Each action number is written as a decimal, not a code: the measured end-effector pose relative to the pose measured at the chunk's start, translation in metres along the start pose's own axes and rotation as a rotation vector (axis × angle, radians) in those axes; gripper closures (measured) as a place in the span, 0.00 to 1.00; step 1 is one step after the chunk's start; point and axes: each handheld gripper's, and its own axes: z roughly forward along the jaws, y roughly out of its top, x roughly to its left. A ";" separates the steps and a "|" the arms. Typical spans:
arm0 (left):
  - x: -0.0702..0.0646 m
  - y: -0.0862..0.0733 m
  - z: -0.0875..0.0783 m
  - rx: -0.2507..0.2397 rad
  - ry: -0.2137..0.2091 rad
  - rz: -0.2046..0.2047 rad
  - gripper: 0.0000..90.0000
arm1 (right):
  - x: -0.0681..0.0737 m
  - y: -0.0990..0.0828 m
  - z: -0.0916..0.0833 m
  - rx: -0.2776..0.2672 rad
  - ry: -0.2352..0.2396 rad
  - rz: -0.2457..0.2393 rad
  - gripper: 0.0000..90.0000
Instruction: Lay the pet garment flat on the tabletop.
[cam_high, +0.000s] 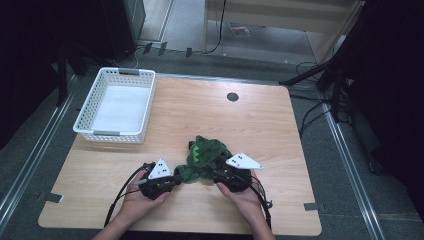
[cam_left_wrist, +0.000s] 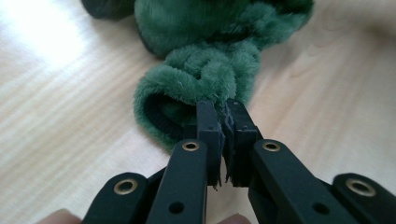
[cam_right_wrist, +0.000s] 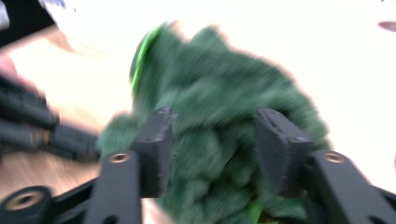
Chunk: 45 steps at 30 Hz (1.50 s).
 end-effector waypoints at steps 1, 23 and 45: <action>0.000 0.000 0.000 0.001 -0.007 -0.001 0.97 | -0.002 0.004 -0.004 -0.031 0.002 0.014 0.52; -0.011 -0.008 -0.004 0.017 -0.062 0.028 0.97 | -0.053 0.074 0.055 -0.037 -0.265 0.141 0.60; 0.002 0.009 -0.017 -0.082 -0.280 -0.076 0.61 | -0.084 0.020 0.014 0.132 -0.069 0.175 0.59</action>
